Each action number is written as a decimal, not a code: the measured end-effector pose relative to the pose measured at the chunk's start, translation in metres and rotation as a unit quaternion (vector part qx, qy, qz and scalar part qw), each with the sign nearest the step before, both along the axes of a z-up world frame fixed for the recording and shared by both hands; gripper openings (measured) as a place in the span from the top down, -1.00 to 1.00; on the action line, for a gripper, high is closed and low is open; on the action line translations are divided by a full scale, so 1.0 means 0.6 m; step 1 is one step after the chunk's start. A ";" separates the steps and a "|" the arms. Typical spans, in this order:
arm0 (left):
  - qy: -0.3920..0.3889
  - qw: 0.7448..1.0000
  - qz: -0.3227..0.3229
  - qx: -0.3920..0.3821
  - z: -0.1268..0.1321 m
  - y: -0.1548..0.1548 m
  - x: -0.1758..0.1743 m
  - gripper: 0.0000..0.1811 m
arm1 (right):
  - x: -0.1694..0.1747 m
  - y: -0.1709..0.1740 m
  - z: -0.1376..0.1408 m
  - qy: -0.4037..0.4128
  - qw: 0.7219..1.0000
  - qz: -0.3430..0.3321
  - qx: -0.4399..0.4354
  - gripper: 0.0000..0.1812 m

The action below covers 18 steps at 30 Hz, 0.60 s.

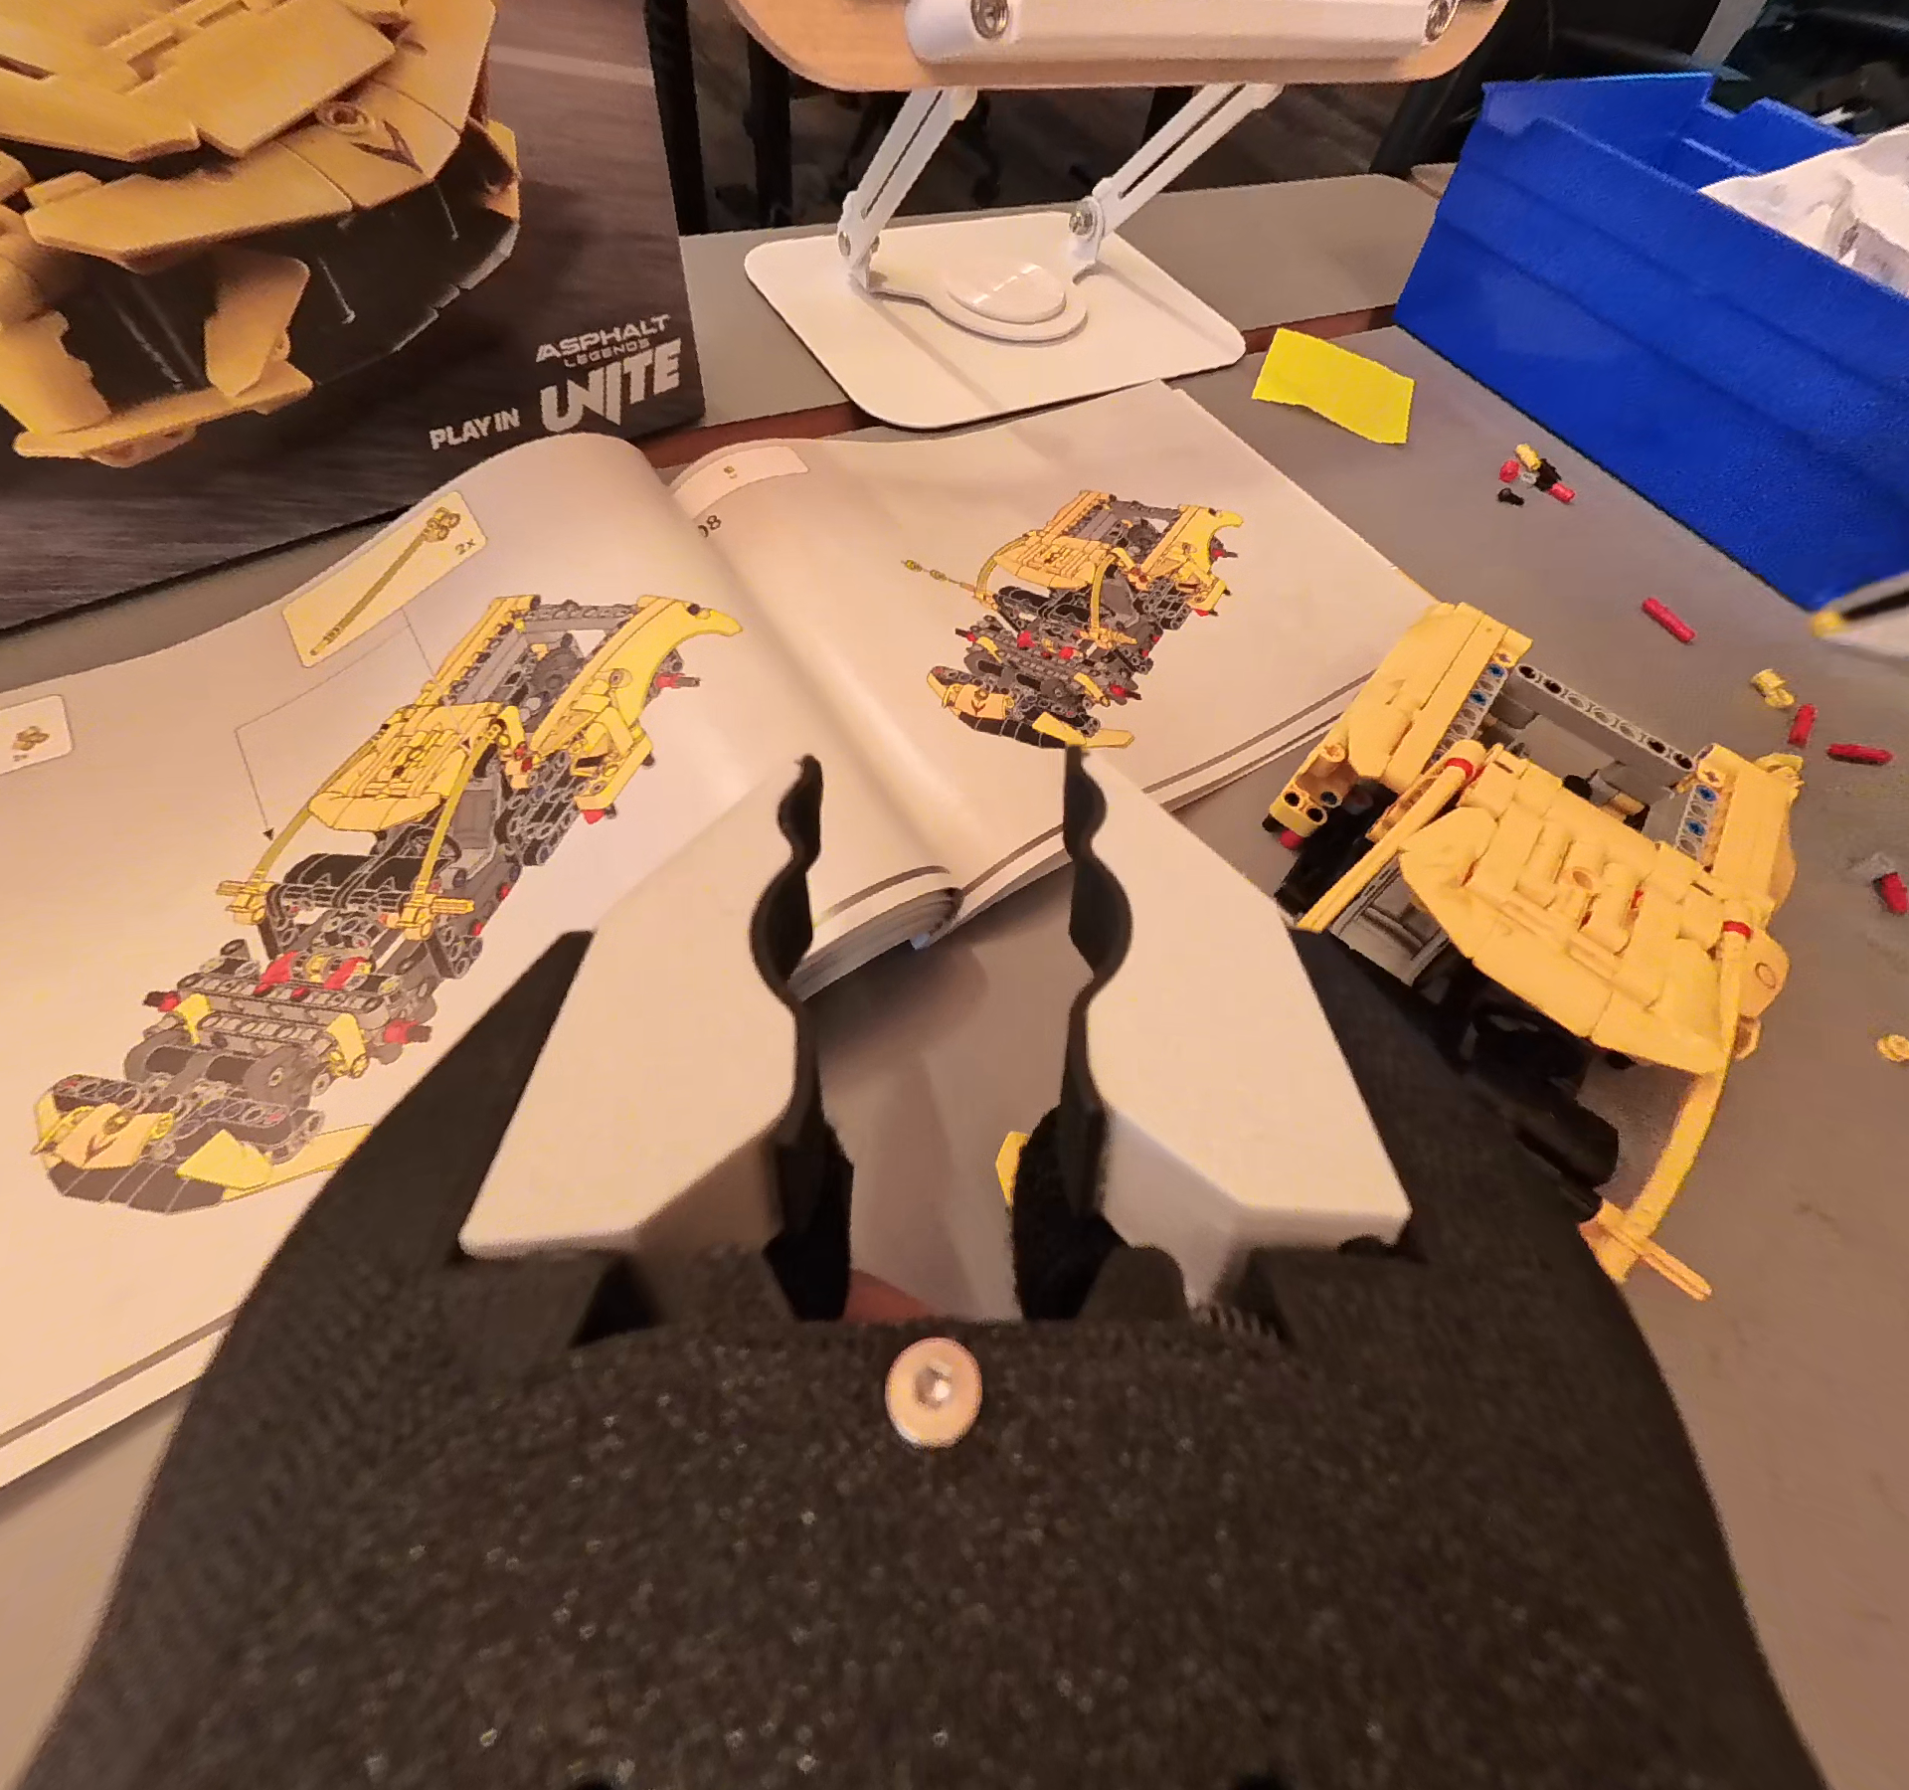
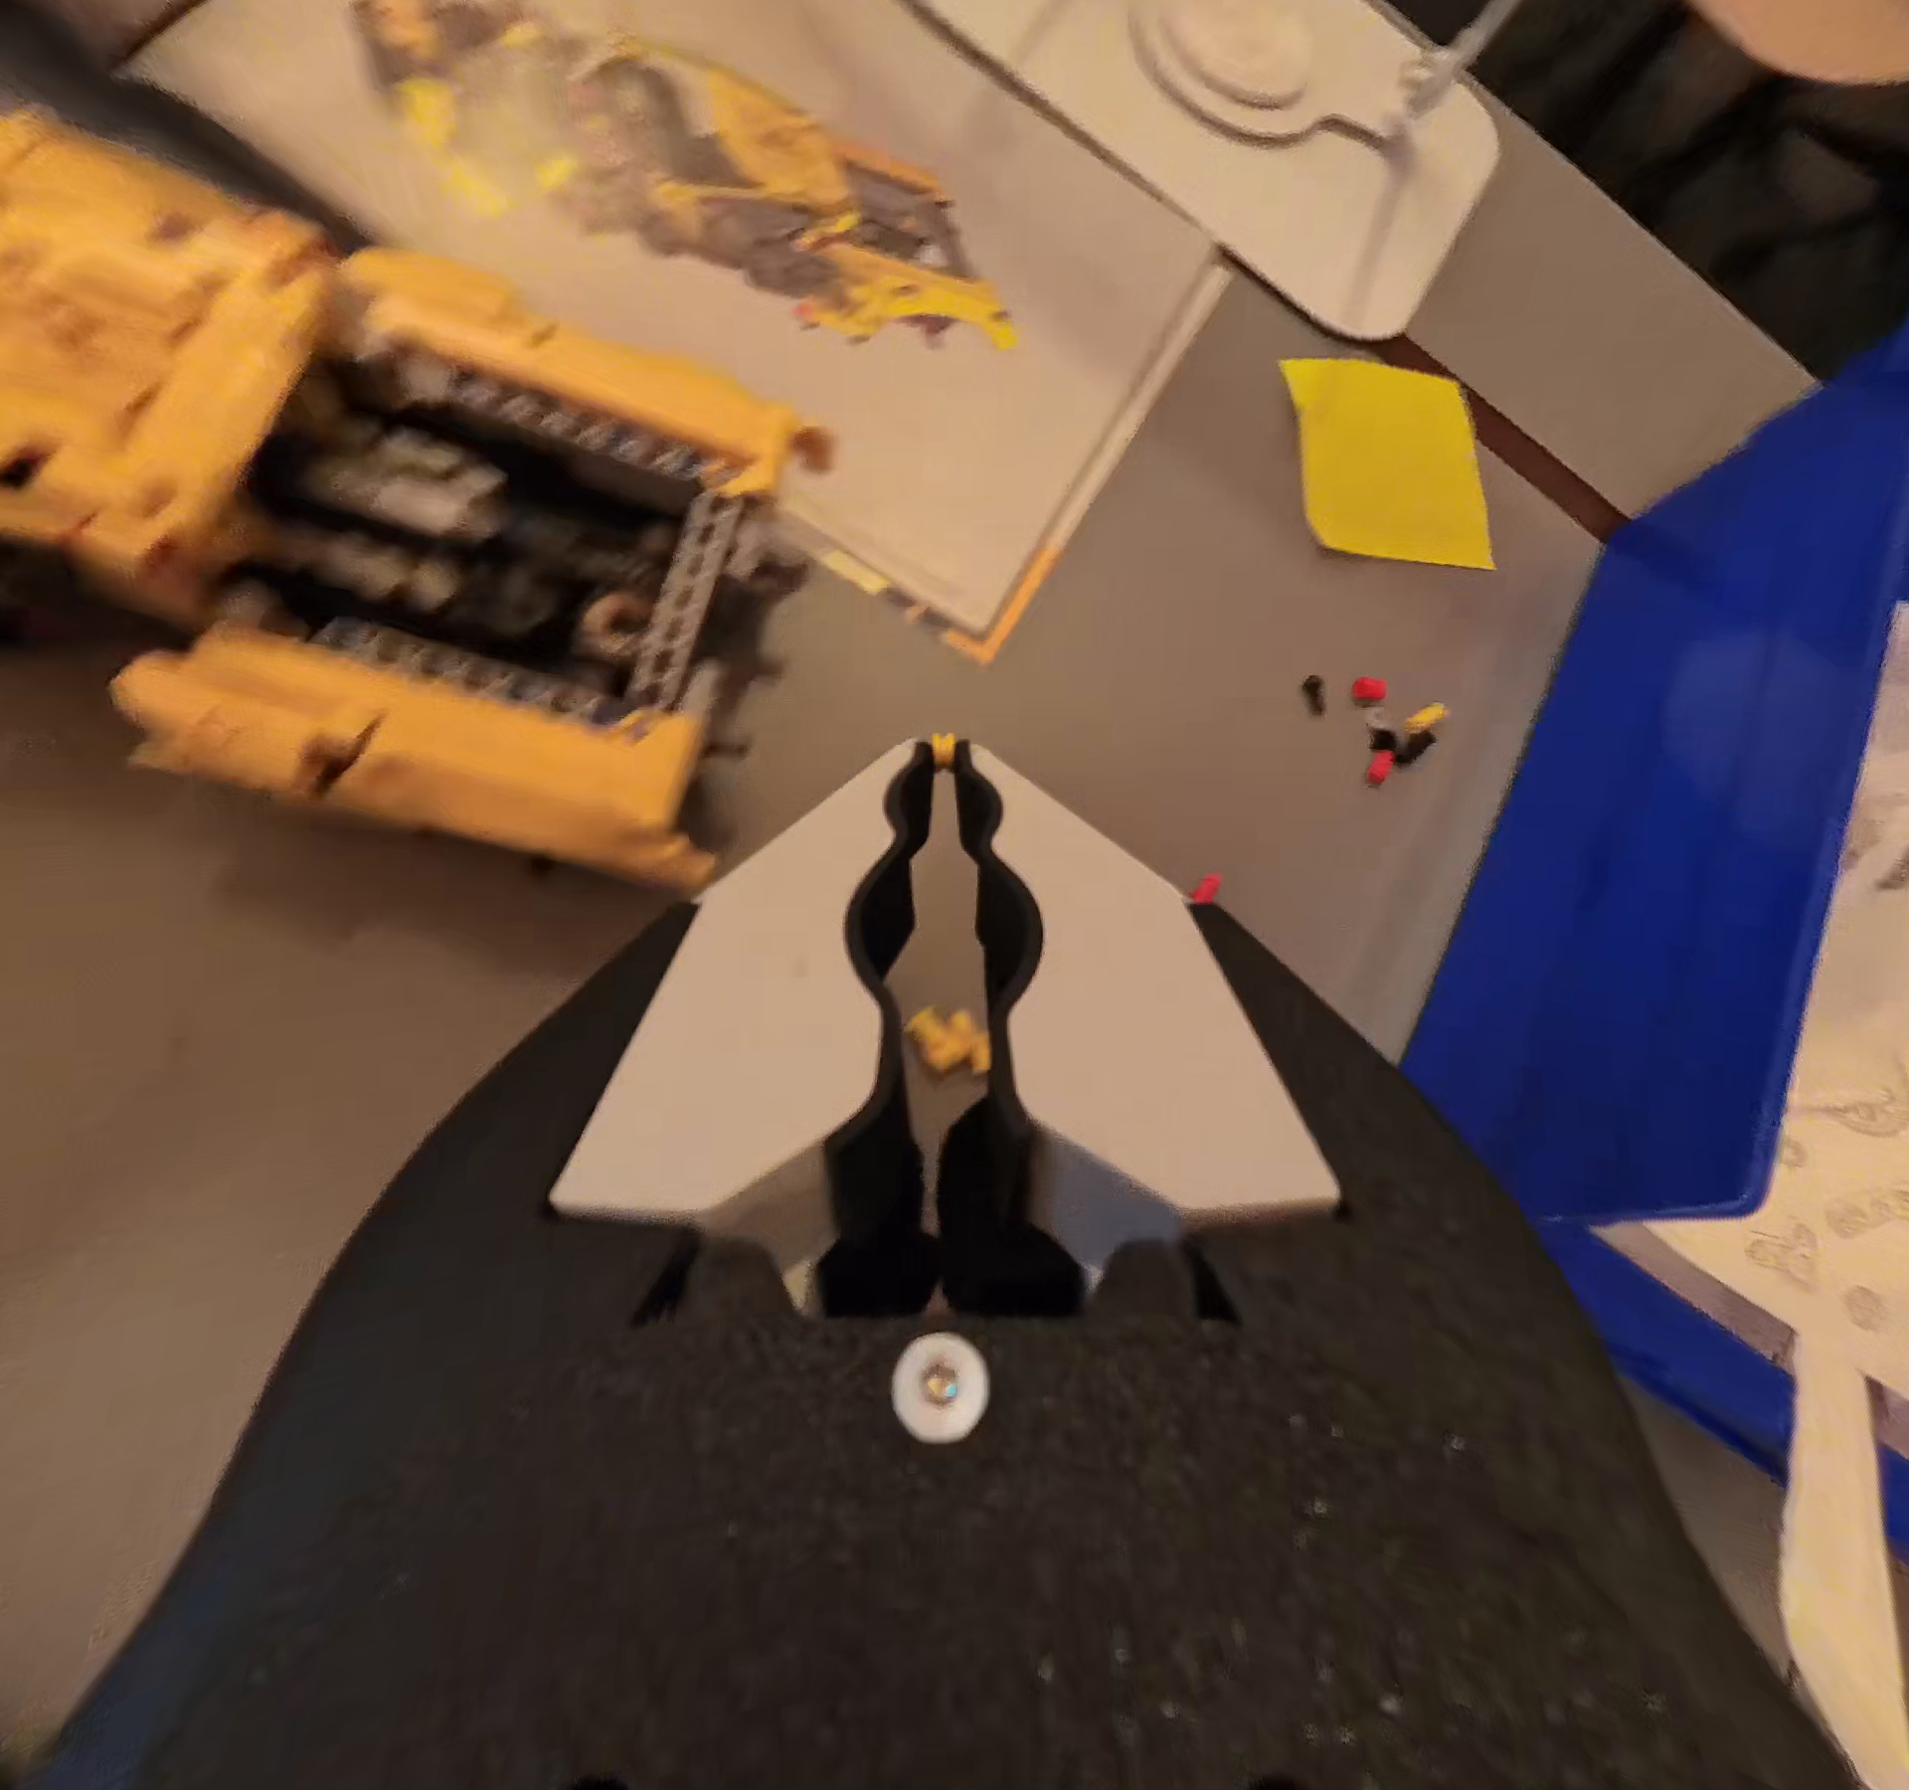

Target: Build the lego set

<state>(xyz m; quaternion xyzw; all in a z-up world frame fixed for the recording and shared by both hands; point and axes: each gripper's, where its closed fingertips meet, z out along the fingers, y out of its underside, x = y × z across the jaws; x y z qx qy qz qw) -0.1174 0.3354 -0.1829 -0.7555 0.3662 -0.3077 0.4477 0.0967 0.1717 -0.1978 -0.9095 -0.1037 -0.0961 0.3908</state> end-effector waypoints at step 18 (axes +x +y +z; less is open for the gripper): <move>0.023 0.999 -0.011 0.018 -0.007 -0.014 0.009 0.48 | -0.104 -0.196 -0.098 -0.001 0.991 0.076 -0.106 0.97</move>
